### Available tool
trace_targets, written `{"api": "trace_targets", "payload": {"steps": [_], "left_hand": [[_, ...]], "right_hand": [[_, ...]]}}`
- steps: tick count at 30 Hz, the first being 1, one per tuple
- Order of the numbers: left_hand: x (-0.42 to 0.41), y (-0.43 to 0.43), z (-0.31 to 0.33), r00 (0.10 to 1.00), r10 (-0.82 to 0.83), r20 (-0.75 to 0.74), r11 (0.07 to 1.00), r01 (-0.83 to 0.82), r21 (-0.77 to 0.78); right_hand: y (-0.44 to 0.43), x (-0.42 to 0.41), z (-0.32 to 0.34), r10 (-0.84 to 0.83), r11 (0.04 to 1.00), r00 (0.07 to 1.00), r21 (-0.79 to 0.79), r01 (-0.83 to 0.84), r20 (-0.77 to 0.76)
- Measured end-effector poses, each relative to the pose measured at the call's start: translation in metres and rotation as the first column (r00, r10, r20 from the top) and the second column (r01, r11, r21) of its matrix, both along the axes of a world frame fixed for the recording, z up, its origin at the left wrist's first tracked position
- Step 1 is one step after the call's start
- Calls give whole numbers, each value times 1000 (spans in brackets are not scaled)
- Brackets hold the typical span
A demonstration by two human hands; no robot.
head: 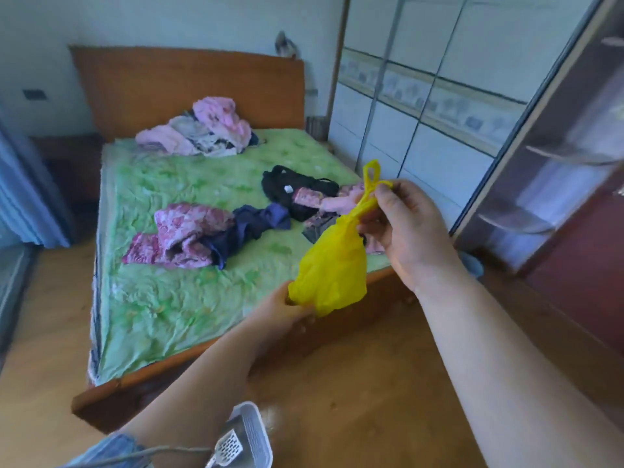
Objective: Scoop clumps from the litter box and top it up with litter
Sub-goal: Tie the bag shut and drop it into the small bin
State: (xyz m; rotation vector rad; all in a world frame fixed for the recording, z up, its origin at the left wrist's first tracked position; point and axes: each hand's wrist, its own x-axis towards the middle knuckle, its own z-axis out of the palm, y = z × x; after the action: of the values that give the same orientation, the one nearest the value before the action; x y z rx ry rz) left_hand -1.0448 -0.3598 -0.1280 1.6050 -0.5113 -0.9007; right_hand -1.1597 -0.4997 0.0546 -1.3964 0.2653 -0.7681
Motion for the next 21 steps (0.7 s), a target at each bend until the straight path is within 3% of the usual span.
{"api": "trace_targets", "payload": {"steps": [11, 21], "left_hand": [[-104, -257, 77, 987, -159, -15, 980, 156, -123], [-127, -460, 118, 951, -308, 36, 933, 309, -185]], "right_hand": [[-241, -147, 53, -227, 969, 972, -84, 231, 55], [-426, -192, 96, -351, 933, 924, -23, 358, 150]]}}
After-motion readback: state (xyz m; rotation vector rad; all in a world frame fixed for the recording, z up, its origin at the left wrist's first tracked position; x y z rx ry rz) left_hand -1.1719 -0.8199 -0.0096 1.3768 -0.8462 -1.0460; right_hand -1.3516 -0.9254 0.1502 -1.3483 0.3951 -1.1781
